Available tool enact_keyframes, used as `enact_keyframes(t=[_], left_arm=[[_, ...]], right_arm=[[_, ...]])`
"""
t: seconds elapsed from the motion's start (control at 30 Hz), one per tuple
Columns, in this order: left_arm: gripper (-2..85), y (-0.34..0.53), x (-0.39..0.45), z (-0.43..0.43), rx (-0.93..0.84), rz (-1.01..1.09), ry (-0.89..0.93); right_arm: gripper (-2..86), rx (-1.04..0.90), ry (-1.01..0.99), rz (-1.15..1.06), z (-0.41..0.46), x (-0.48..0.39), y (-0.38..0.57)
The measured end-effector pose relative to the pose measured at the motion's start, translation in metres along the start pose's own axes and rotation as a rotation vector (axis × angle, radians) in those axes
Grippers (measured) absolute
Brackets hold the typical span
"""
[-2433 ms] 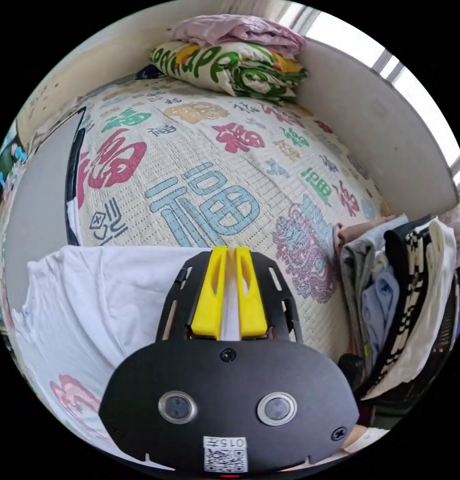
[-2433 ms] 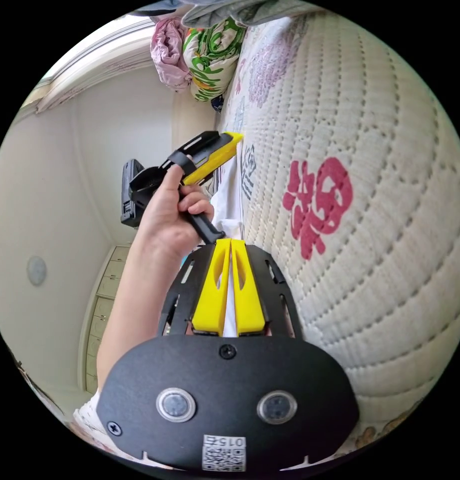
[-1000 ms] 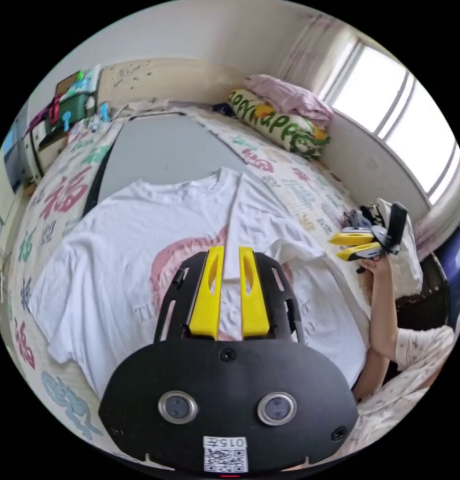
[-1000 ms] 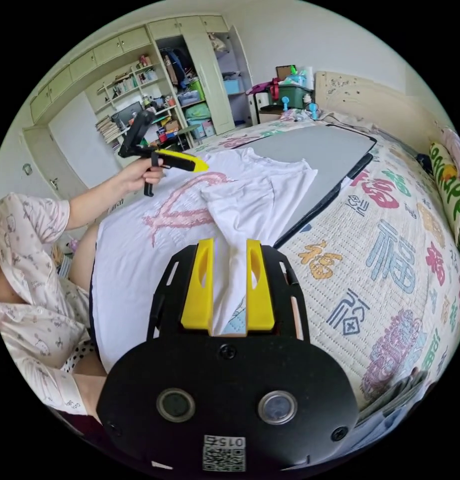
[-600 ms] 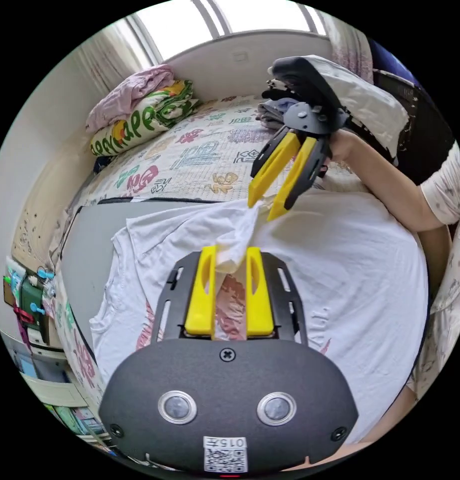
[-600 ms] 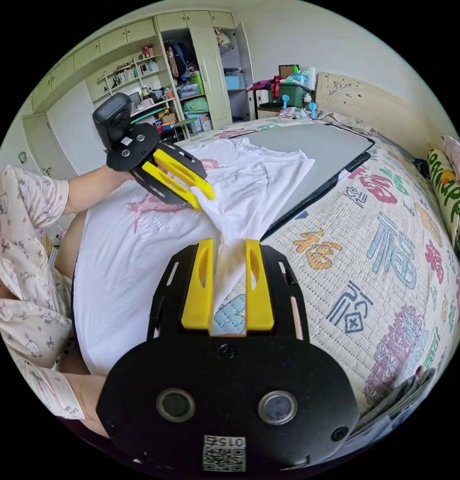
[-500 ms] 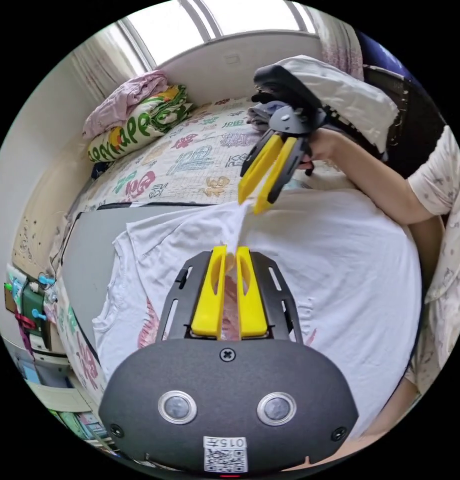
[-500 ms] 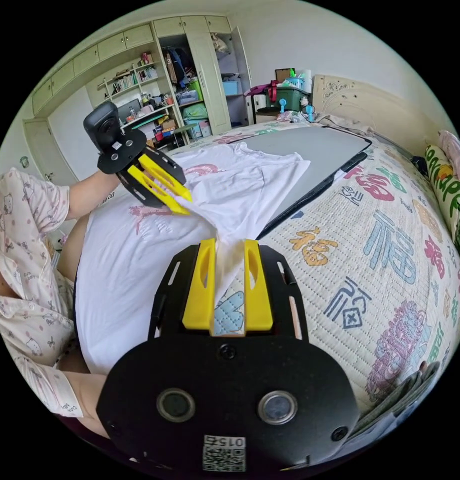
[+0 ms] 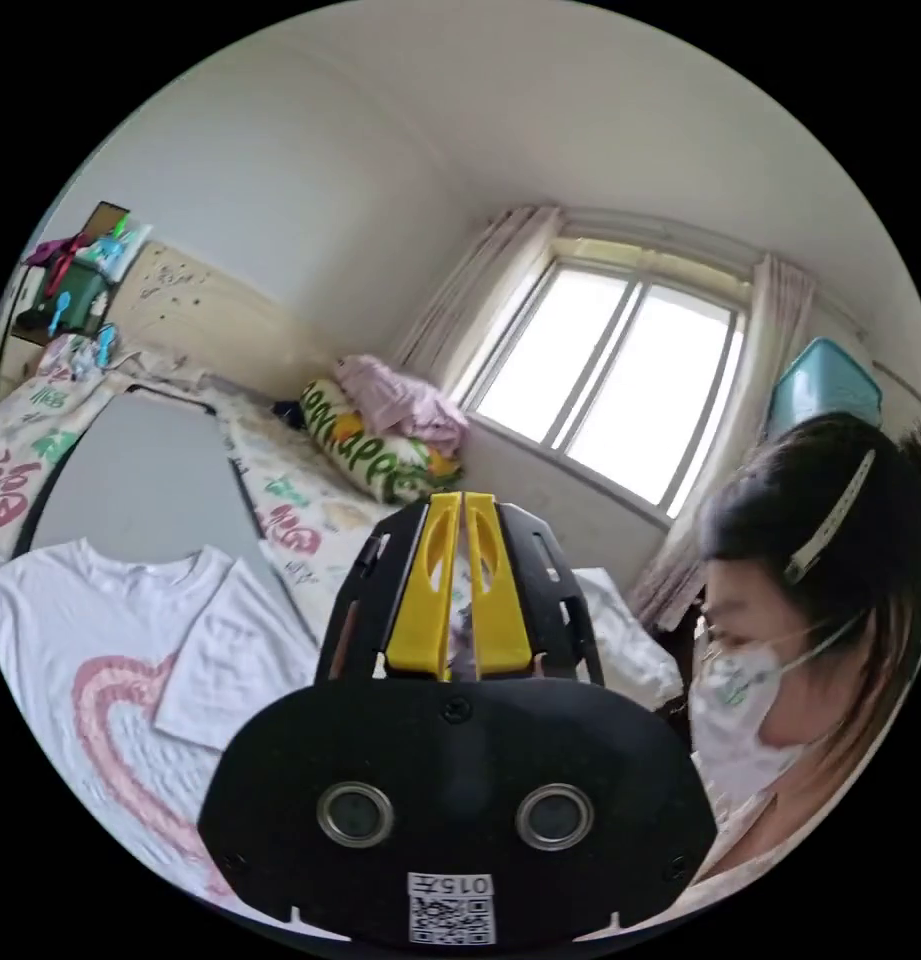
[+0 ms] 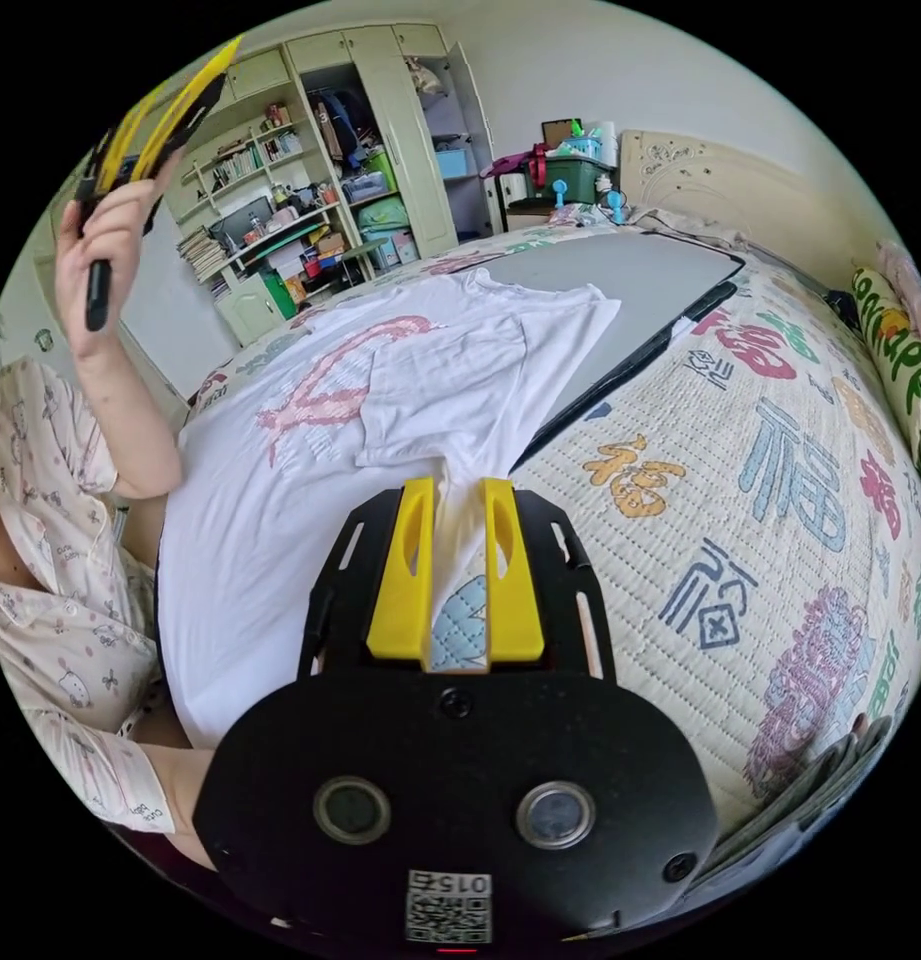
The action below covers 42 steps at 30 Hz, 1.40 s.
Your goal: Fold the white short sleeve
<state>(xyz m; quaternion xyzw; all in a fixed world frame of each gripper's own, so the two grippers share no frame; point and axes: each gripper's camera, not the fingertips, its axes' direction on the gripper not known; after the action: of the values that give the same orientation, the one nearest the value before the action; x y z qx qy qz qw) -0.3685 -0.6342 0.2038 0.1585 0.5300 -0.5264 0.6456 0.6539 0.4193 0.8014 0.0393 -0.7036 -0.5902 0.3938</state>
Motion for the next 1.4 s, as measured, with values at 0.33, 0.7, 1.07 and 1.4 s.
enact_keyframes(t=[0.33, 0.7, 1.07, 1.4], left_arm=[[0.5, 0.035, -0.007, -0.041, 0.003, -0.176, -0.045], [-0.9, 0.066, -0.037, -0.098, 0.07, -0.146, -0.158], [-0.9, 0.085, -0.045, -0.116, 0.103, -0.116, -0.164], [-0.6, 0.086, -0.064, -0.094, 0.046, -0.125, -0.146]], right_arm=[[8.3, 0.034, -0.101, 0.077, -0.032, 0.064, -0.022], [8.3, 0.029, -0.113, 0.11, -0.057, 0.104, -0.055], [8.5, 0.04, -0.128, 0.123, -0.081, 0.131, -0.078], [9.4, 0.147, -0.164, 0.148, -0.105, 0.146, -0.079]])
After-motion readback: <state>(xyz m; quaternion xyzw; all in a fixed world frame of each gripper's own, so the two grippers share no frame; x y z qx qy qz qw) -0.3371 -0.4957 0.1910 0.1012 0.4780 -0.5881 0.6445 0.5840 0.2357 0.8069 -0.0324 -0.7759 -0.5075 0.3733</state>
